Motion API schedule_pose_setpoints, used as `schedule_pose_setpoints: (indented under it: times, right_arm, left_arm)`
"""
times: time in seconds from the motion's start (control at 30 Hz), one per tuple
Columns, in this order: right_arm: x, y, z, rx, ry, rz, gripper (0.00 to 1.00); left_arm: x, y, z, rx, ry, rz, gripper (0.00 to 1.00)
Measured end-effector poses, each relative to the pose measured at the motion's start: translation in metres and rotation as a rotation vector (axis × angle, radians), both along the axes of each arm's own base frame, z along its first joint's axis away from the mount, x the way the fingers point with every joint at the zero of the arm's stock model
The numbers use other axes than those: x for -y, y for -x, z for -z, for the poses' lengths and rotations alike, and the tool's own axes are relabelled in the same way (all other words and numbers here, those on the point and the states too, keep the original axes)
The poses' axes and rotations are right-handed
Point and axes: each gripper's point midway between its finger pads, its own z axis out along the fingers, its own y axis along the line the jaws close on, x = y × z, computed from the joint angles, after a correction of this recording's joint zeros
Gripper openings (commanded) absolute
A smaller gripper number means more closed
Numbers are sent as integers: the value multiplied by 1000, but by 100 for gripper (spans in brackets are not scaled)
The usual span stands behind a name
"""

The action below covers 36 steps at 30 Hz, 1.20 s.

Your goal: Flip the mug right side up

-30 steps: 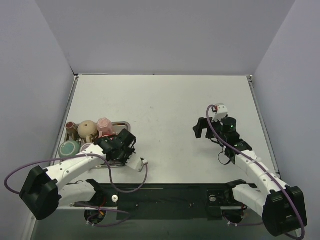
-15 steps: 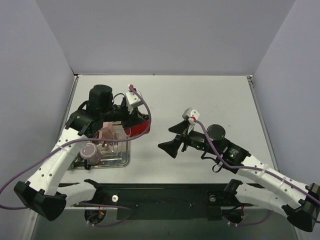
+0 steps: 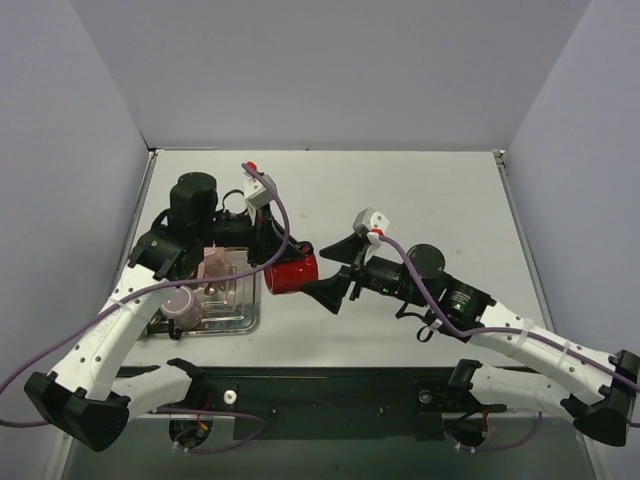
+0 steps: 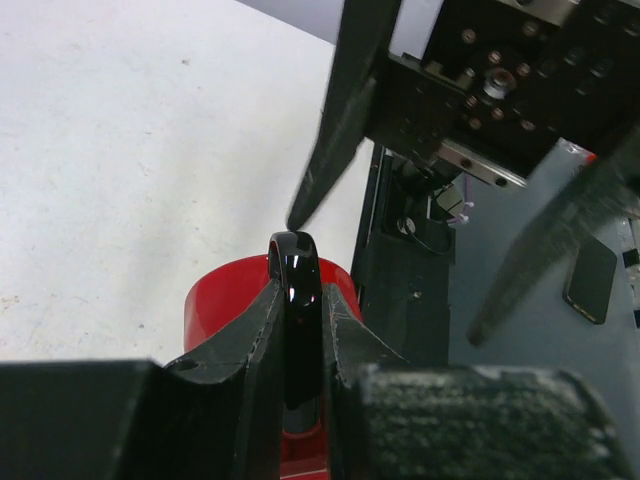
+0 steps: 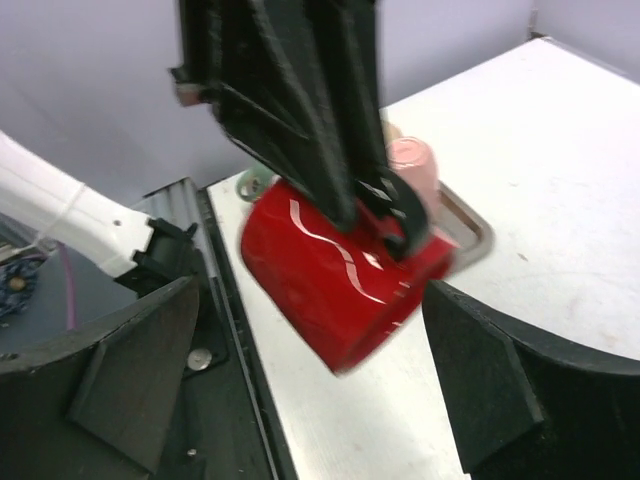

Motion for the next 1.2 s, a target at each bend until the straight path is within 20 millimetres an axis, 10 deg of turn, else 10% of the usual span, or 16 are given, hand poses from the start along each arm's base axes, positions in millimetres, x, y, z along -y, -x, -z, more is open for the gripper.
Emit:
schedule_pose_setpoints:
  times: [0.2,0.37,0.43,0.53,0.57,0.6,0.63,0.8,1.03,1.2]
  right_arm:
    - [39,-18,10,-18,-12,143,89]
    - [20,-20,19,-118,-49,107,76]
    - [6,-16,24,-167,-71,58,58]
    - [-13,-5,22,-220,-114,-37,2]
    - [-16,-2,23,-243,-115,-50,0]
    - [-18,4,24,-281,-120,-84,0]
    - [-18,7,20,-299,-136,-107,0]
    - [-4,-15,34,-281,-9,55,0]
    - [137,-134,130,-412,449,742,0]
    - [241,-156,206,-649,684,995,0]
  left_arm:
    - [1,10,-7,1,26,40,0]
    - [5,12,-18,-2,71,62,0]
    - [7,10,-21,2,89,63,0]
    - [8,7,-19,-8,103,55,0]
    - [8,8,-17,-11,106,66,4]
    - [5,7,-18,8,110,75,53]
    - [4,5,-20,37,118,81,80]
    - [-6,-13,-5,97,32,-28,89]
    - [-75,-66,62,275,-431,-326,89]
    - [-141,-60,128,339,-866,-272,88]
